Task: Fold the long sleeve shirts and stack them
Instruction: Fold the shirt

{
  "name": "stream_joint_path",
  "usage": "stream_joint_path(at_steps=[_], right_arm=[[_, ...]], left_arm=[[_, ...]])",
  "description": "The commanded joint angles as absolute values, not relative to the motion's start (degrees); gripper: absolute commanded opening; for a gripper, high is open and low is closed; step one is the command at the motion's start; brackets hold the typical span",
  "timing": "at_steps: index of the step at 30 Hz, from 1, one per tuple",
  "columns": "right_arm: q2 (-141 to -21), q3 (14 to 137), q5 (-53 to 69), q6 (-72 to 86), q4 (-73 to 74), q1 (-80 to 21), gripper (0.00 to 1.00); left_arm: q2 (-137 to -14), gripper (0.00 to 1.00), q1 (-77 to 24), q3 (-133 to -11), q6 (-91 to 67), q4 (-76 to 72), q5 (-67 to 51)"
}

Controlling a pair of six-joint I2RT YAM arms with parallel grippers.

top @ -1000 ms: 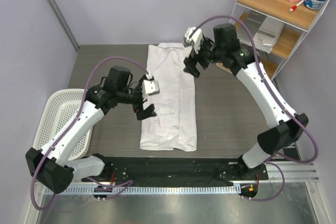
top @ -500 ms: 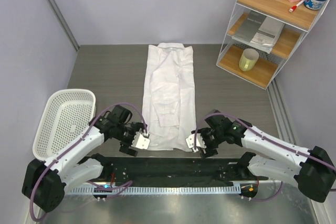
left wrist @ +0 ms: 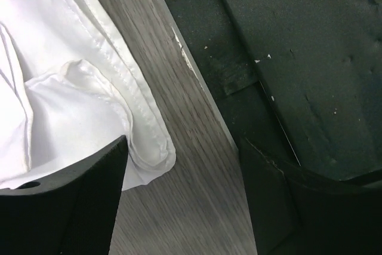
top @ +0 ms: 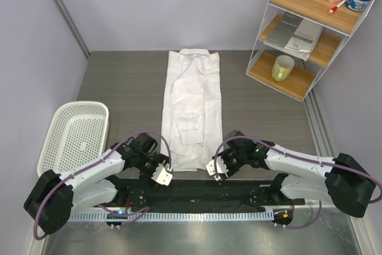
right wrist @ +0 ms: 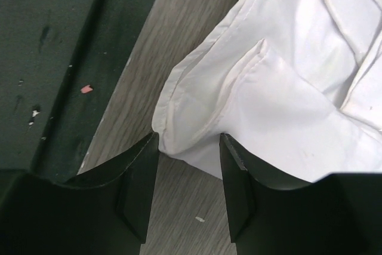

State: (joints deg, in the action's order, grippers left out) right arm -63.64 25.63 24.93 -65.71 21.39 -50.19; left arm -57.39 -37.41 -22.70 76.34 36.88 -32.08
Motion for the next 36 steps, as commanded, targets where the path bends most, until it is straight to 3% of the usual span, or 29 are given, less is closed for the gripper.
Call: stream_joint_path(at_steps=[1,7,14,17,18,20,28,36], right_arm=[[-65.8,24.2,22.9,-67.1,16.1,-50.7,0.51],[-67.8,23.2,20.3,-68.0,13.6,-51.2,0.41],[-66.4,24.4,19.1,-66.2,14.3,-51.2,0.11],[-64.0,24.7,19.2,-66.3,16.7,-51.2,0.03],[-63.1,24.8,19.4,-66.1,17.3,-51.2,0.01],[-61.3,25.3,19.5,-65.4,19.3,-51.8,0.01],[-54.9,30.8,17.6,-53.0,29.3,-64.5,0.01],[-52.8,33.8,13.3,-47.3,31.6,-66.1,0.01]], left_arm=[[-60.7,0.69,-38.5,-22.1,75.6,26.5,-30.7],[-65.6,0.53,-39.0,-24.2,71.9,21.9,-30.1],[-66.6,0.36,-39.0,-26.0,67.7,19.7,-28.6],[-66.5,0.2,-39.1,-27.1,64.1,19.6,-29.2],[-66.0,0.08,-39.5,-27.2,62.7,19.8,-29.4],[-65.0,0.01,-41.4,-28.3,62.0,21.5,-29.2],[-49.8,0.0,-51.9,-30.5,55.4,37.4,-31.5],[-46.7,0.0,-52.1,-33.0,49.0,40.4,-27.8]])
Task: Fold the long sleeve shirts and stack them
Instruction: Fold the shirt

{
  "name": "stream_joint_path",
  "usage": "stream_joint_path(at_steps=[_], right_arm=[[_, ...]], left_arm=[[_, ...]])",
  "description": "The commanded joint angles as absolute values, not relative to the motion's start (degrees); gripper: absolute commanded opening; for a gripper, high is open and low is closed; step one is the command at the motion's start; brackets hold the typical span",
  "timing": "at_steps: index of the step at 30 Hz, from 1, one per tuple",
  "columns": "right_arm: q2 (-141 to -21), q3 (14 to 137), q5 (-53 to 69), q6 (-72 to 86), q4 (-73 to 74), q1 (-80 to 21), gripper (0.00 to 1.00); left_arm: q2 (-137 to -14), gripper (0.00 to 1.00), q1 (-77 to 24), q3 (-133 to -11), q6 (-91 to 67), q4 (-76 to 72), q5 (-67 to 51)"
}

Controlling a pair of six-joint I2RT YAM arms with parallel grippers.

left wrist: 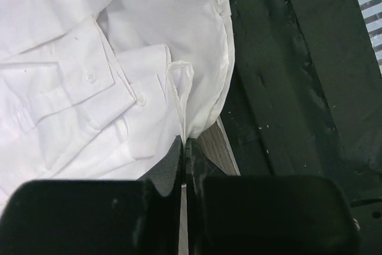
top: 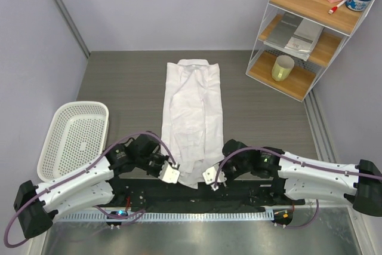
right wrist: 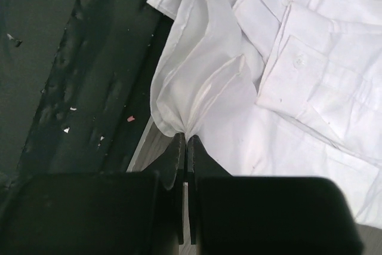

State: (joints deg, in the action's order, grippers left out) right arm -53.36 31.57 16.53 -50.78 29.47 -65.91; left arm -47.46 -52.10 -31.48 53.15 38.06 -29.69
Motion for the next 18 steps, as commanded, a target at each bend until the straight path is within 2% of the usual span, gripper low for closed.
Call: stream_joint_path(at_steps=[1,9,18], right_arm=[[-52.8,34.3,13.1,-47.5,31.6,-66.0,0.01],[-56.4,39.1,16.8,-48.0,31.9,-58.2,0.02],[-60.1,41.6,19.2,-55.4,31.8,-51.3,0.01]], left_arm=[[-46.7,0.0,-51.8,-33.5,48.8,40.2,-27.6],[-51.8,0.0,-46.1,-37.4,48.7,37.8,-29.8],[-57.0,0.0,-40.3,-40.0,51.9,35.2,-32.4]])
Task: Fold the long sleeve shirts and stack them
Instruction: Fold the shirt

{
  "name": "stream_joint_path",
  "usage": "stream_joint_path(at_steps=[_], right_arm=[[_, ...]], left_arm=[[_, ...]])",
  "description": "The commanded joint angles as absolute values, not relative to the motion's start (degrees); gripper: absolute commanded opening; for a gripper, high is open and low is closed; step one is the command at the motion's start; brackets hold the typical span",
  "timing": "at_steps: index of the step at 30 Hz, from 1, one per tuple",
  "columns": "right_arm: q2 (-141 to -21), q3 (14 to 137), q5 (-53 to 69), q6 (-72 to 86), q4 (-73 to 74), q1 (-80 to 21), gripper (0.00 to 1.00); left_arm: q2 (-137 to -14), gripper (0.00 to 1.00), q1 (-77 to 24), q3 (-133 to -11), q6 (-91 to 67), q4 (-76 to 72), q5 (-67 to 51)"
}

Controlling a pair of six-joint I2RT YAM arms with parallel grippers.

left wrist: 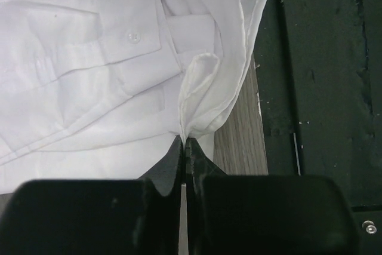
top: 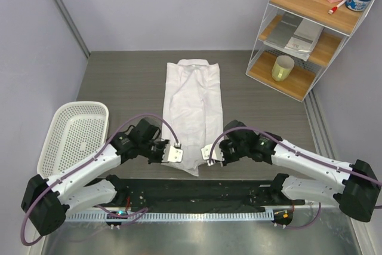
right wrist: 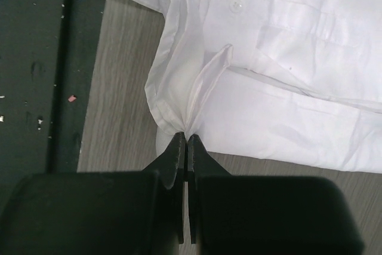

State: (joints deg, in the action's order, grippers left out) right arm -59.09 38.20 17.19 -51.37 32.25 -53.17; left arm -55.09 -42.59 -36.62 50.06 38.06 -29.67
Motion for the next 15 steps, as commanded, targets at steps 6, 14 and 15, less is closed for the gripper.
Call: stream_joint_path(at_steps=[6,14,15], right_arm=[[-66.0,46.7,22.1,-60.5,31.2,-44.4,0.01],[-83.4,62.8,28.4,-70.1,30.4,-29.4,0.02],[-86.1,67.6,28.8,-70.6,30.4,-28.4,0.01]], left_arm=[[-65.0,0.0,-33.8,-45.1,53.6,33.0,-35.3],[-84.0,0.0,-24.1,-63.9,60.5,30.8,-39.0],[-88.9,0.0,-23.2,-65.9,61.0,30.7,-38.9]])
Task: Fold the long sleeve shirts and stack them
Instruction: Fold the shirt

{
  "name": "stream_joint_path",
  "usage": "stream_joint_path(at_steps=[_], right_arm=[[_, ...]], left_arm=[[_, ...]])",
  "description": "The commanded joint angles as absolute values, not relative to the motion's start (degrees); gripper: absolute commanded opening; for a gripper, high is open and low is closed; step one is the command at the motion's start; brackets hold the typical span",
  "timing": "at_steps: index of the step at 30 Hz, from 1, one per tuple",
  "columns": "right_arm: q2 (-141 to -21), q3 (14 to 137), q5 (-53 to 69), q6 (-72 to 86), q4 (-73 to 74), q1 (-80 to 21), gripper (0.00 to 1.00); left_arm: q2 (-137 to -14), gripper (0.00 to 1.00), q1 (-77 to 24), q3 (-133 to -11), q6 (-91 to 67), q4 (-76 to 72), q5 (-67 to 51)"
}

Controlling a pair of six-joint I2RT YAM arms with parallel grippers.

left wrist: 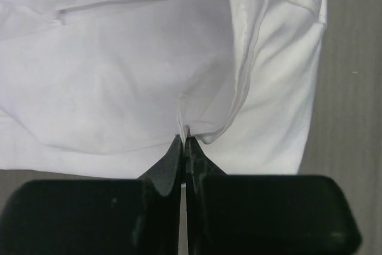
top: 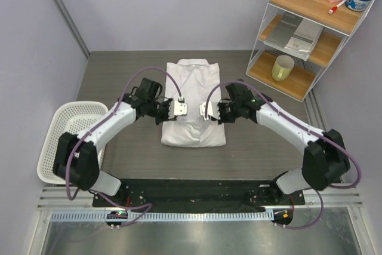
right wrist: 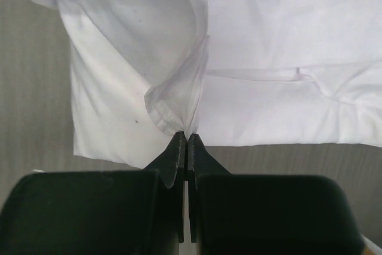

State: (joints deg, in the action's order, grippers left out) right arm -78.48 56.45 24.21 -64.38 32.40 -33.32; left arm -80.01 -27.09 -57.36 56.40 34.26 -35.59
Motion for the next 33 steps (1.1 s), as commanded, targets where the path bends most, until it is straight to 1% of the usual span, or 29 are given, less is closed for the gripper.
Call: stream_joint_path(at_steps=[1,2,3,5,6,9,11,16,24,26,27,29,30,31,33], right_arm=[[-88.5,70.2,29.6,-72.0,30.5,-27.3,0.01],[-93.3,72.7,30.1,-72.5,30.4,-25.5,0.01],[-95.7,77.4,30.5,-72.9,30.4,-24.7,0.01],[-102.5,81.8,31.0,-74.4,30.5,-23.5,0.01],[-104.4,85.4,31.1,-74.8,30.3,-22.6,0.01],[-111.6,91.6,31.2,-74.9,30.0,-22.0,0.01],[-114.7,93.6,31.2,-74.9,29.6,-21.8,0.01],[-115.6,92.0,30.5,-75.5,28.9,-21.8,0.01],[-110.5,84.6,30.1,-74.4,26.5,-21.9,0.03],[-109.4,83.1,29.8,-74.4,25.6,-22.0,0.09],[-109.3,82.7,29.3,-74.0,25.1,-22.1,0.11],[-109.7,82.7,28.4,-72.9,23.7,-22.0,0.2],[-110.0,83.0,27.0,-72.3,23.3,-21.9,0.28],[-110.5,83.6,26.0,-71.0,22.9,-22.0,0.44],[-111.0,85.0,22.3,-67.7,20.8,-21.8,0.54]], left_arm=[[-91.2,0.0,-22.6,-68.2,60.8,29.6,-38.8],[-93.5,0.0,-20.8,-72.6,61.1,29.5,-39.0],[-98.8,0.0,-20.2,-75.6,61.5,29.7,-38.9],[-103.9,0.0,-18.3,-80.7,60.7,29.8,-38.7],[-108.1,0.0,-17.6,-85.9,60.0,30.8,-38.5],[-112.9,0.0,-16.0,-91.2,60.5,31.5,-37.2],[-115.3,0.0,-15.2,-91.8,61.5,31.0,-37.2],[-116.2,0.0,-15.0,-91.7,62.2,31.8,-36.8],[-114.5,0.0,-16.0,-89.7,60.6,31.4,-37.4],[-114.4,0.0,-16.3,-88.9,60.6,31.4,-36.4],[-114.7,0.0,-16.3,-88.9,60.5,31.4,-36.0],[-115.7,0.0,-16.3,-90.3,58.5,31.2,-34.1],[-117.3,0.0,-16.3,-91.0,57.5,31.3,-33.4],[-117.9,0.0,-16.3,-92.1,56.2,31.4,-32.6],[-119.6,0.01,-16.2,-94.5,53.0,31.6,-29.7]])
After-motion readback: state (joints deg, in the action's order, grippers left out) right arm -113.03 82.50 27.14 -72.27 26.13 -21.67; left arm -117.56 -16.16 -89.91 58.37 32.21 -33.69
